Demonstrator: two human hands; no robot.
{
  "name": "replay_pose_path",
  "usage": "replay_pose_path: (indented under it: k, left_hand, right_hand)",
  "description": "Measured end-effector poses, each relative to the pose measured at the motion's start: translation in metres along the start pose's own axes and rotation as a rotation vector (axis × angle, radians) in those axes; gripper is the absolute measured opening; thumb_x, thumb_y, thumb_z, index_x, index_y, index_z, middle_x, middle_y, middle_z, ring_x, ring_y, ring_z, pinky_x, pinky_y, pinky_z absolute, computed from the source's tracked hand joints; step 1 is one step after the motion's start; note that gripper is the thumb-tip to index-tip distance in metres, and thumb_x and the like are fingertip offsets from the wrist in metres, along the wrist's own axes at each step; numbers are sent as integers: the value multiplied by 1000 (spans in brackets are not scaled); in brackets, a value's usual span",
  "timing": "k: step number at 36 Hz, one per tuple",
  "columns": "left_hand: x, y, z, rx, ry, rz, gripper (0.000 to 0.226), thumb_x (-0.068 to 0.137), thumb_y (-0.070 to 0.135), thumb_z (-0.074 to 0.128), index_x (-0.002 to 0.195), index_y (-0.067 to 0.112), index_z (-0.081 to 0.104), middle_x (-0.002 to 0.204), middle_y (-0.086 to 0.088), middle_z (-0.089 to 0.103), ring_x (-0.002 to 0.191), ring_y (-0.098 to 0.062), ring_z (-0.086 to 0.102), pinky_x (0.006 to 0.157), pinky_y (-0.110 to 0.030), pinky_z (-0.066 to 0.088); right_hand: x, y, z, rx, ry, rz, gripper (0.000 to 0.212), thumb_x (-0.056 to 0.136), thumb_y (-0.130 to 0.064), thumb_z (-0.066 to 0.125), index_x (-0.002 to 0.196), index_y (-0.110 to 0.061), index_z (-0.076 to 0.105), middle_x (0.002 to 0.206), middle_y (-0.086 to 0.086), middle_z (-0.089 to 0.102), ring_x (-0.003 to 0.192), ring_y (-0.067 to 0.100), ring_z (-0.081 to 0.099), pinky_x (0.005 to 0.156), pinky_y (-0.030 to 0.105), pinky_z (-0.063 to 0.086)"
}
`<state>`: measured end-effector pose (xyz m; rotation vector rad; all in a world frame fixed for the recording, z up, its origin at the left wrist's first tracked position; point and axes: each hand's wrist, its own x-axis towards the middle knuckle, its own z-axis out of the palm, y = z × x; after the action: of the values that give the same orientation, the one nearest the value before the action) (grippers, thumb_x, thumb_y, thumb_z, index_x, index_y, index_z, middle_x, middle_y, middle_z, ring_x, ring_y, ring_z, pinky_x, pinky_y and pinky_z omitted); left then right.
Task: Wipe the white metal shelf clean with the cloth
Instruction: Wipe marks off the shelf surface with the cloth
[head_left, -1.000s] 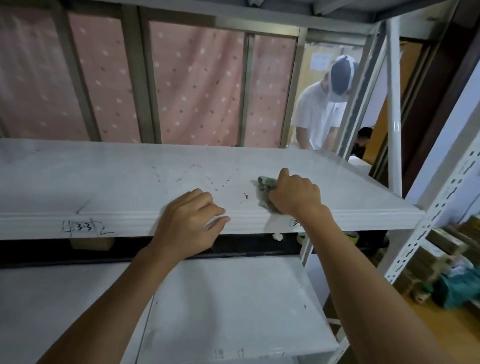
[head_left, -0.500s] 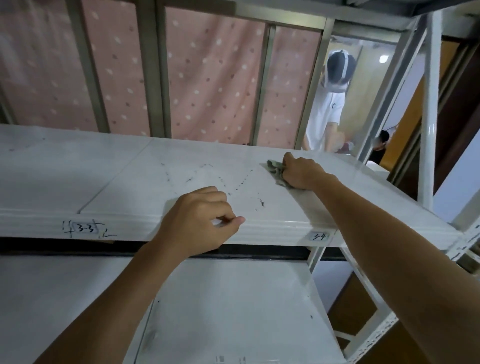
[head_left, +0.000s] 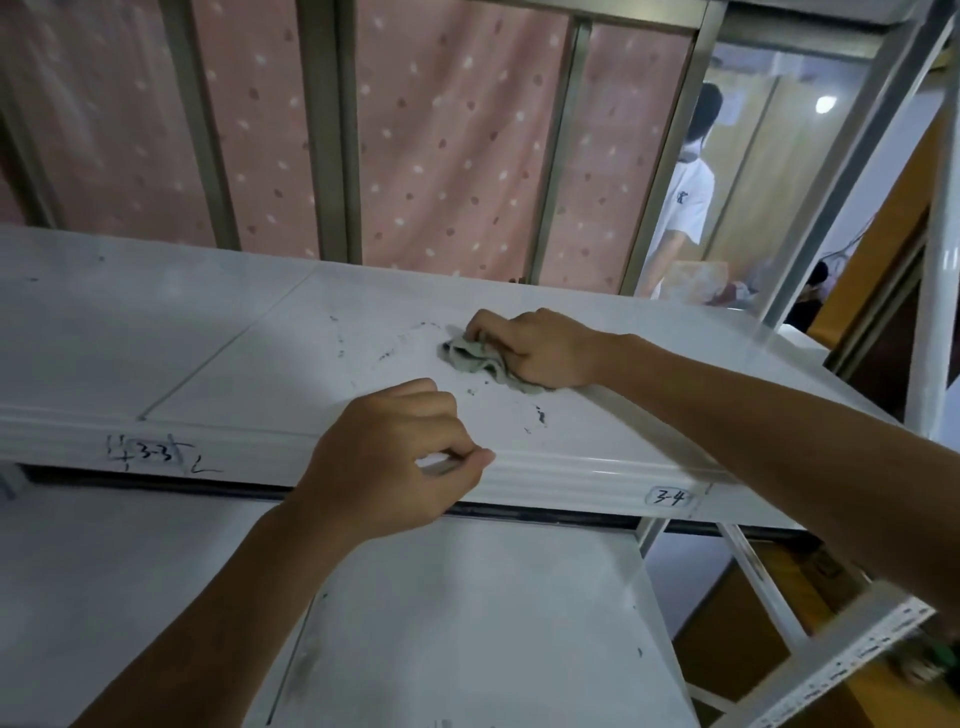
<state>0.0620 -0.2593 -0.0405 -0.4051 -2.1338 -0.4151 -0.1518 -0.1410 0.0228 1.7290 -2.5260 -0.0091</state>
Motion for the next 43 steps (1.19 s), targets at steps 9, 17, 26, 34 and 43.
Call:
replay_pose_path:
  k: [9,17,26,34,43]
  left_hand:
    - [-14,13,1,133,49,4,15,87,22,75,75,14,78,68,2,68,61,-21,58,52,-33,48]
    - [-29,13,-6,214,57,-62,15,91,23,70,79,15,77,82,5,72,73,-20,65,67,-27,51]
    - [-37,-5,-24,391,131,9,26,92,34,74,76,14,76,75,2,69,67,-20,63,61,-28,51]
    - [-32,-8,-30,306,100,-85,26,90,40,70,73,22,80,65,6,64,62,-15,60,55,-22,45]
    - [-36,-14,-29,227,192,-24,24,88,24,80,69,11,75,64,-2,66,56,-23,61,47,-36,50]
  right_hand:
    - [-19,-22,3,67,75,-86,24,101,-22,37,124,-24,40,60,-4,50,56,14,50,62,34,44]
    - [-23,32,6,37,126,207,27,103,-27,33,127,-17,42,76,-5,57,66,21,53,68,31,35]
    - [20,62,5,-104,49,409,29,101,-31,34,125,-16,38,74,5,48,73,29,52,68,39,44]
    - [99,42,3,-83,-15,302,28,100,-28,38,124,-13,35,78,12,49,65,25,46,66,42,41]
    - [111,-11,6,60,51,-1,39,98,-20,39,135,-28,47,104,0,57,88,20,48,84,36,42]
